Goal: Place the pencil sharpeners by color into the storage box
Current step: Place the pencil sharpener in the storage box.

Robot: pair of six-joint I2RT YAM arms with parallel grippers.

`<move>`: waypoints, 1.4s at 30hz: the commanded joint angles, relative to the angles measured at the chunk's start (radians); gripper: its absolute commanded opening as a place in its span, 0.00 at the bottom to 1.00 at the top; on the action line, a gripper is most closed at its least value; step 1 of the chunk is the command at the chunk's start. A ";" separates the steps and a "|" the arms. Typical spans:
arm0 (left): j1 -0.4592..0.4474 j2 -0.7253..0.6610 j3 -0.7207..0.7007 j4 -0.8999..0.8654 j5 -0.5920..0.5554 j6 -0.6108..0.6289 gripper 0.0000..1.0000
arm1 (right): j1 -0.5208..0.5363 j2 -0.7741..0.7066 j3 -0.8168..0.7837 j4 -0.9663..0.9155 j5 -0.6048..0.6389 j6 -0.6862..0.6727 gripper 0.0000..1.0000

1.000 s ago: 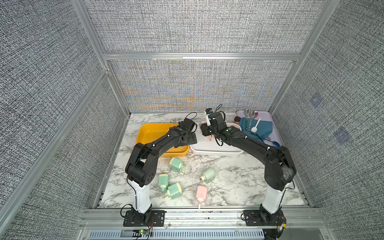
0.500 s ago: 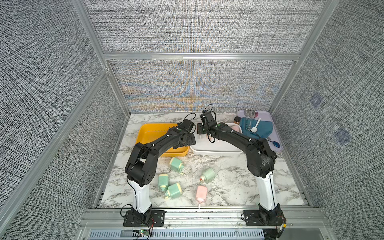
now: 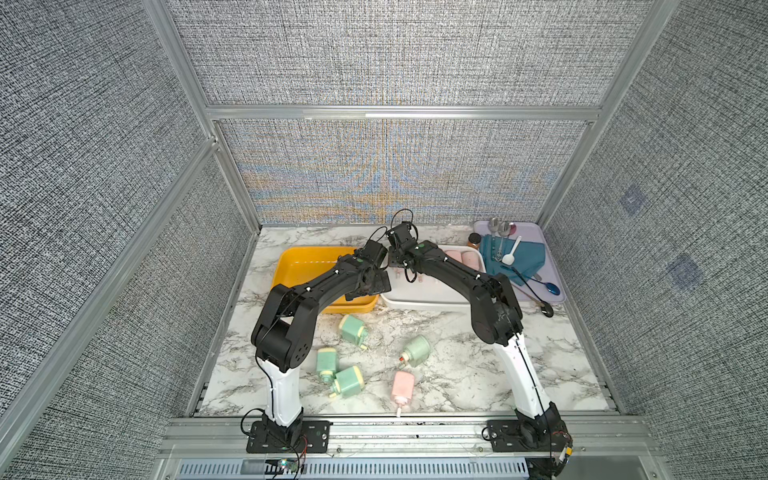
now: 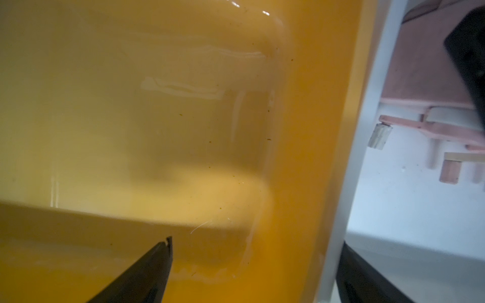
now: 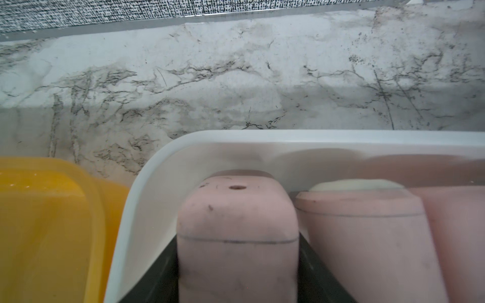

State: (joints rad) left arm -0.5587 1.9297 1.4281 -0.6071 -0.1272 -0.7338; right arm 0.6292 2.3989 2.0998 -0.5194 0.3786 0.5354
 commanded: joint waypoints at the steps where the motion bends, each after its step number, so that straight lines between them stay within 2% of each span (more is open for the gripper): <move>1: 0.003 0.002 0.000 -0.005 0.006 0.004 1.00 | 0.005 0.007 0.026 -0.031 0.074 0.010 0.60; 18: 0.003 -0.017 0.003 -0.013 -0.005 0.011 1.00 | -0.003 0.024 0.058 -0.105 0.063 -0.020 0.65; 21: 0.003 -0.017 0.005 -0.010 -0.001 0.010 1.00 | -0.003 0.013 0.050 -0.103 0.074 -0.020 0.64; 27: 0.003 -0.018 0.000 -0.012 -0.003 0.013 1.00 | 0.000 -0.010 0.027 -0.081 0.080 -0.025 0.52; 42: 0.003 -0.030 -0.013 -0.003 0.006 0.017 1.00 | 0.014 -0.003 0.016 -0.100 0.136 -0.025 0.57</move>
State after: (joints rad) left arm -0.5583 1.9148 1.4220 -0.6075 -0.1276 -0.7250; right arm 0.6449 2.3939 2.1136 -0.5964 0.4667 0.5117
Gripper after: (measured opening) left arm 0.995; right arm 0.567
